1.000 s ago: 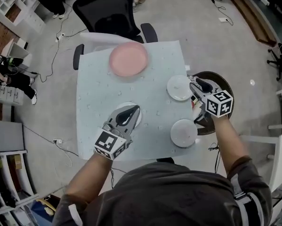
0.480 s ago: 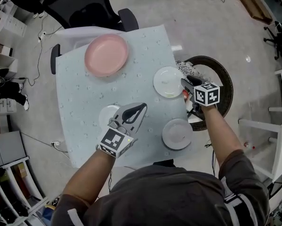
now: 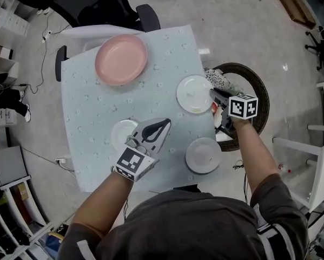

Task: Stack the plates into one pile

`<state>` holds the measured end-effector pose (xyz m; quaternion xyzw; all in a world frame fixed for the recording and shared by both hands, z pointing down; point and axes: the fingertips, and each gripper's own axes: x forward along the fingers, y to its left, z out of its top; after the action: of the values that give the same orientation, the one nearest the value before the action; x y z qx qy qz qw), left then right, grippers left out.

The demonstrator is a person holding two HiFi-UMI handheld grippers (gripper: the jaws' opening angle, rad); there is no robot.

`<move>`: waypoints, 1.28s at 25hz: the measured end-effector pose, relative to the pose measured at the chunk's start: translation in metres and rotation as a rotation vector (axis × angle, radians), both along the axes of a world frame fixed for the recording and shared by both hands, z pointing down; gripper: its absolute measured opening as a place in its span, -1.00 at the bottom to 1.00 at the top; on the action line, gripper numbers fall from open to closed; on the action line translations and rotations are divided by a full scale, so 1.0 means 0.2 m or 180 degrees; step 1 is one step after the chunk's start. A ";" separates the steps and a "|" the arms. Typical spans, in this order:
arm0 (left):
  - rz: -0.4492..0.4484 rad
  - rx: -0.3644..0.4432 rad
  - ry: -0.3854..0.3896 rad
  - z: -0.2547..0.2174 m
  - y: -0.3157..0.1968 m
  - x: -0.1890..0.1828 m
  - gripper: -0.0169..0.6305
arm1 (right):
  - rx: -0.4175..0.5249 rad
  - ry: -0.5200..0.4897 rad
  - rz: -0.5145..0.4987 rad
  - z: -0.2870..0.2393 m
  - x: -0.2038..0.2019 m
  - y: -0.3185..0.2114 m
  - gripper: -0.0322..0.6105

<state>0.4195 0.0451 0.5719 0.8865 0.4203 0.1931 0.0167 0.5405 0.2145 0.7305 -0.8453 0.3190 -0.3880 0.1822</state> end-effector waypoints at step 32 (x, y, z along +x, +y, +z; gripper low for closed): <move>-0.1804 0.0028 0.0302 -0.36 -1.17 -0.75 -0.93 | 0.0832 -0.0313 -0.1925 -0.63 -0.57 -1.51 -0.89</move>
<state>0.2699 -0.1881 0.5007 0.9767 0.1553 0.1408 0.0465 0.4267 -0.0877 0.6045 -0.6620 0.5933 -0.4207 0.1809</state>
